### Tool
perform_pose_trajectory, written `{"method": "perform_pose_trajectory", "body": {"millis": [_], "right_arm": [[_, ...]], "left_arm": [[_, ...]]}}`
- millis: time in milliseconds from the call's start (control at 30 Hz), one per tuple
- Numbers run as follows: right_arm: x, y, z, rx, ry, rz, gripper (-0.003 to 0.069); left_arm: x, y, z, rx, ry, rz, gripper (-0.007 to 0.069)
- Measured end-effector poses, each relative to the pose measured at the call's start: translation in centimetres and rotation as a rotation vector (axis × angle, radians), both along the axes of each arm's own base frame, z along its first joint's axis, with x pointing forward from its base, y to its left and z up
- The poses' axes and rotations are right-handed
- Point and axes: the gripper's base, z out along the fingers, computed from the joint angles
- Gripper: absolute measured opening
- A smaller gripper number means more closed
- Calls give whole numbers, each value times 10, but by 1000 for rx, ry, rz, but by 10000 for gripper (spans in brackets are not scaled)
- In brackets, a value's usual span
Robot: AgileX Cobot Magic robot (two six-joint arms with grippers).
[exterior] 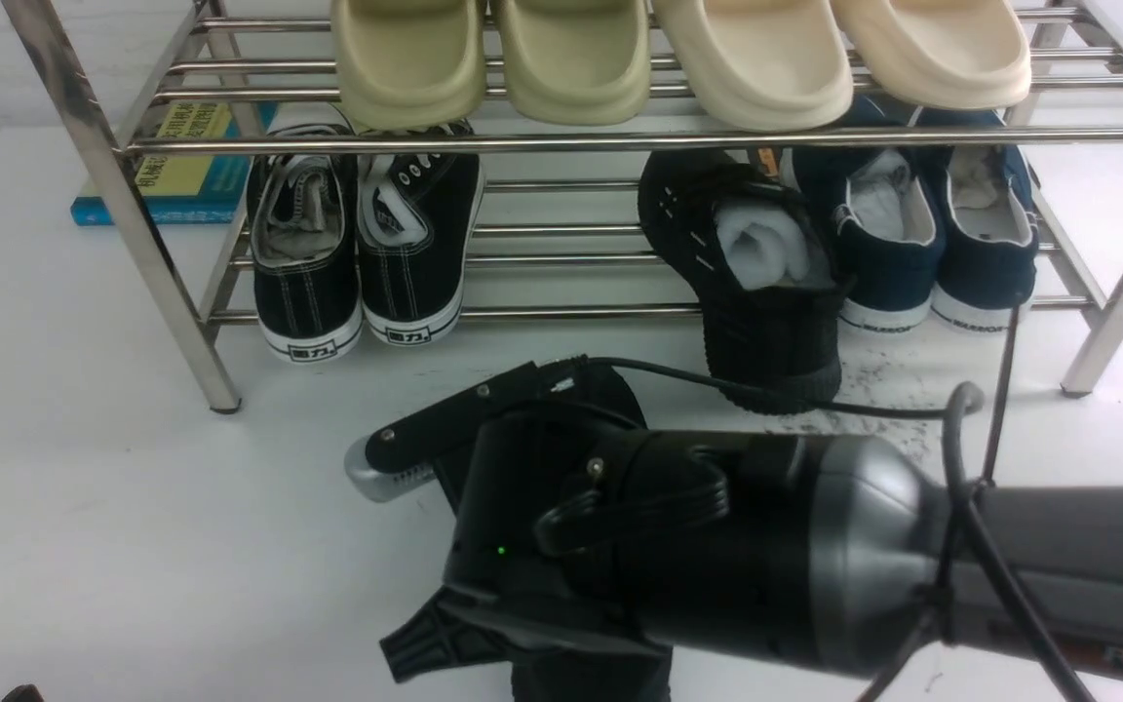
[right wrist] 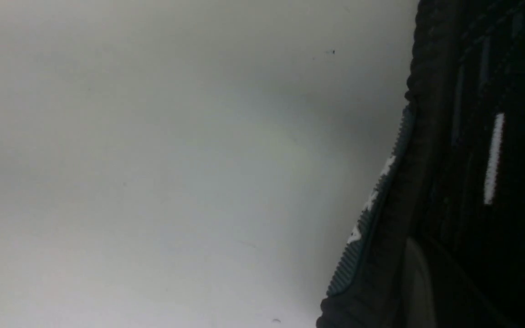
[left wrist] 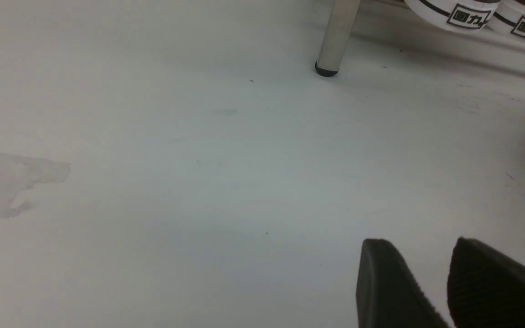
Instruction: Take the shoes off the shelf with your hand on the white table.
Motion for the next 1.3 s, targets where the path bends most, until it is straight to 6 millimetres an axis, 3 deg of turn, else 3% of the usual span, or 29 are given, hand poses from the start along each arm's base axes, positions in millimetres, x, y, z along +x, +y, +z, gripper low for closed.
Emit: {"method": "perform_pose_trajectory", "body": {"millis": [333,467,700,733,833,967,1000,1033,1067,1200,1300], "right_arm": [[3,6,-26,-40,19,-9,26],[4,7,-27,-22,19,-50,58],[6,8,-26,-10,-1,-55,263],[6,8,-26,-10,-3,-54,339],[6,7,-22,-13,1,-64,454],[6,8,-2,-9,-5,-58,534],[6,7,17,0,-17,-42,549],[6,7,21,-1,-19,-37,552],[5,3,44,0,-30,-20,555],[2,-4,91,-5,-69,58,539],[2,-11,127,14,-124,144,463]], "left_arm": [[0,0,0,0,0,0,242],[0,0,0,0,0,0,242],[0,0,0,0,0,0,242],[0,0,0,0,0,0,242],[0,0,0,0,0,0,242],[0,0,0,0,0,0,242],[0,0,0,0,0,0,242],[0,0,0,0,0,0,242],[0,0,0,0,0,0,242],[0,0,0,0,0,0,242],[0,0,0,0,0,0,242]]}}
